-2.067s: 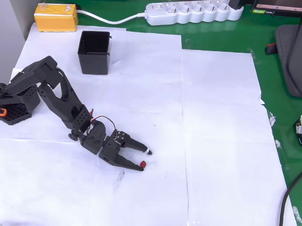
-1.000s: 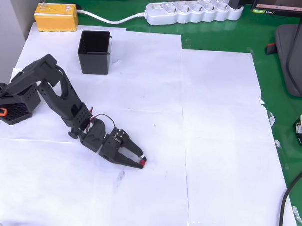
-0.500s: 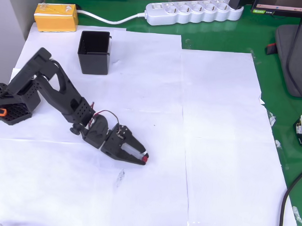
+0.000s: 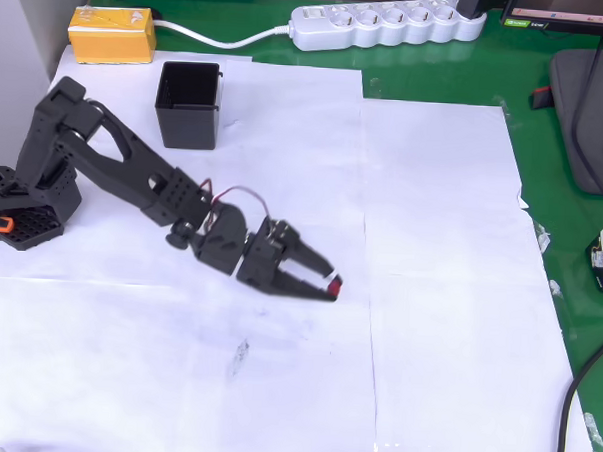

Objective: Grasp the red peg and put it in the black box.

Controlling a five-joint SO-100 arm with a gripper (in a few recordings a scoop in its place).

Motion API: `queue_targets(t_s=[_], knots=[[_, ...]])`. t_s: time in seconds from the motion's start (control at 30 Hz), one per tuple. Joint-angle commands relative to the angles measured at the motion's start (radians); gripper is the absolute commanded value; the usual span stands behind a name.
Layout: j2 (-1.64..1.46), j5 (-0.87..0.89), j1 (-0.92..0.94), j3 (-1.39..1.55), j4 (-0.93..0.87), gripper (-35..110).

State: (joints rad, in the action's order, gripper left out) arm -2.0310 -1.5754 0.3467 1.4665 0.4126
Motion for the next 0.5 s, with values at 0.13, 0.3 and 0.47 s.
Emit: queue_targets(t_s=[0.13, 0.3, 0.47], knots=[[0.255, 0.009, -0.069, 0.219, -0.221, 0], [0.344, 0.005, -0.118, 0.268, -0.333, 0], [0.446, 0.009, -0.173, 0.29, -0.433, 0]])
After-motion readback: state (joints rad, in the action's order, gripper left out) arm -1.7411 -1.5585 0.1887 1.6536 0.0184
